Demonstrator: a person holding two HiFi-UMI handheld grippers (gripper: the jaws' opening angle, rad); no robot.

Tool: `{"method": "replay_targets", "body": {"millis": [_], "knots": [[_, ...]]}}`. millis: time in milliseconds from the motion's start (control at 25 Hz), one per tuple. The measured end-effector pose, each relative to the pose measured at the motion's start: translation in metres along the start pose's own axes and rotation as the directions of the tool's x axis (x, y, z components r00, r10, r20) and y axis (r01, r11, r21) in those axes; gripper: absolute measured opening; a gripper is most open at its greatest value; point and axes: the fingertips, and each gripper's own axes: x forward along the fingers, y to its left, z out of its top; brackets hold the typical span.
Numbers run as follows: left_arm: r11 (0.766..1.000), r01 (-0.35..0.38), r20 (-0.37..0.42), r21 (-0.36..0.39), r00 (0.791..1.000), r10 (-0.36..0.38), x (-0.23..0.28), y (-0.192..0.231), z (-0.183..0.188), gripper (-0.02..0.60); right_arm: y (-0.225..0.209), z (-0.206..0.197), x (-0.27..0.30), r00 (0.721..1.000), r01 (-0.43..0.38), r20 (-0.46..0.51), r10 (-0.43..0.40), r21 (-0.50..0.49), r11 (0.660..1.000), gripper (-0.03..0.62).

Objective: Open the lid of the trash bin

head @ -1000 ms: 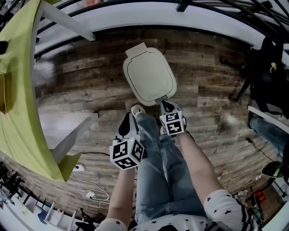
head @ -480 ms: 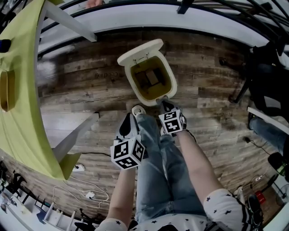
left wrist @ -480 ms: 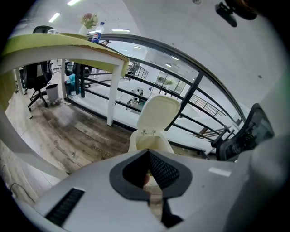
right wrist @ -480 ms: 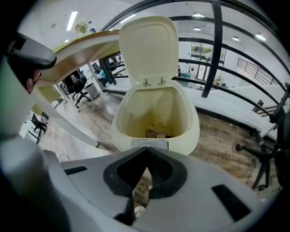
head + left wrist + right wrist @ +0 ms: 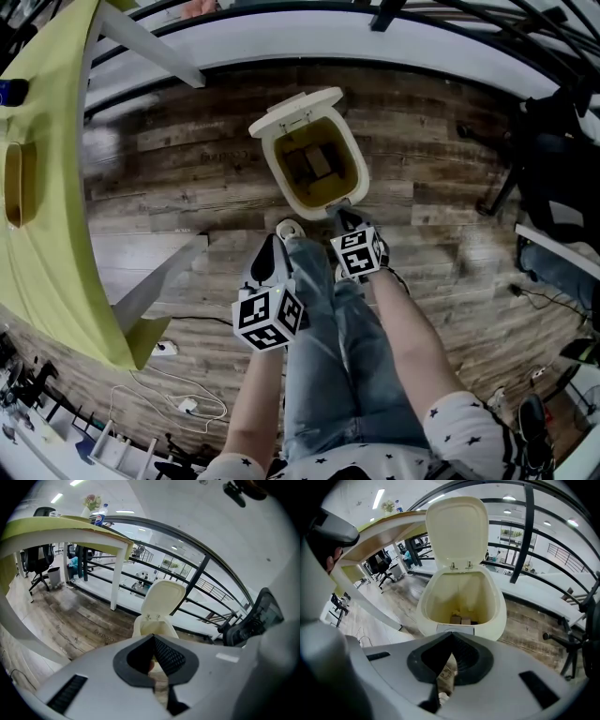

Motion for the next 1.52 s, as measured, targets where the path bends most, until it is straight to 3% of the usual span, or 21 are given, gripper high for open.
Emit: {"method": "replay_targets", "body": {"millis": [320, 760, 1520], "knots": [[1.0, 0.002, 0.002, 0.009, 1.0, -0.002, -0.004, -0.004, 0.001, 0.012, -0.001, 0.004, -0.008, 1.0, 0.002, 0.013, -0.003, 0.055, 0.998, -0.006], [1.0, 0.01, 0.031, 0.008, 0.999, -0.01, -0.018, -0.019, 0.005, 0.012, 0.007, 0.031, -0.046, 0.99, -0.019, 0.14, 0.009, 0.07, 0.997, -0.006], [1.0, 0.017, 0.052, 0.004, 0.999, -0.017, -0.081, -0.058, 0.005, 0.012, 0.028, 0.059, -0.17, 0.953, -0.078, 0.296, 0.063, 0.039, 0.996, -0.006]]}}
